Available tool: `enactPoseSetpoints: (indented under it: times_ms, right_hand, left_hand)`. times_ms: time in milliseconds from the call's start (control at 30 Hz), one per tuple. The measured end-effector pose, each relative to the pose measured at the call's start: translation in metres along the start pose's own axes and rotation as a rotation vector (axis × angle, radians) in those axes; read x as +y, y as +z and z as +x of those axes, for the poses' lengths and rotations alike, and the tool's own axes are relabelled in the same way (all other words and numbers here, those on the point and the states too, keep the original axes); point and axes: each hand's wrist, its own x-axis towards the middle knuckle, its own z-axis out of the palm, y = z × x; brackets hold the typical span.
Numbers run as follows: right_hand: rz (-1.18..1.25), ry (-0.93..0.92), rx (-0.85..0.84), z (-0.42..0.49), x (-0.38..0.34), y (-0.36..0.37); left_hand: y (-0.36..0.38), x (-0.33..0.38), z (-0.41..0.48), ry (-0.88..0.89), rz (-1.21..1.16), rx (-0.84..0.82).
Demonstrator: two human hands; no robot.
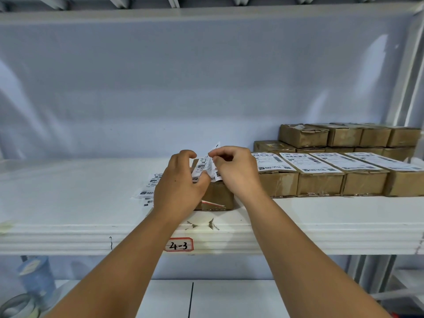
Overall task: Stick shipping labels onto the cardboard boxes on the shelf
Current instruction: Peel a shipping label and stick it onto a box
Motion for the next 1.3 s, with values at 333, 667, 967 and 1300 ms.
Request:
enactPoseSetpoints:
  times_ms: [333, 667, 967, 1300]
  right_hand:
    - [0.076, 0.066, 0.044, -0.002, -0.002, 0.000]
    - [-0.374, -0.035, -0.073, -0.026, -0.008, -0.014]
    - [-0.309, -0.044, -0.096, -0.046, -0.002, -0.020]
    - [-0.098, 0.043, -0.093, -0.047, 0.007, -0.025]
  left_hand:
    - [0.000, 0.002, -0.001, 0.071, 0.033, -0.074]
    - [0.002, 0.004, 0.001, 0.003, 0.051, -0.105]
    - [-0.001, 0.007, -0.002, -0.008, 0.025, -0.094]
    - [-0.003, 0.006, -0.004, -0.001, -0.005, -0.031]
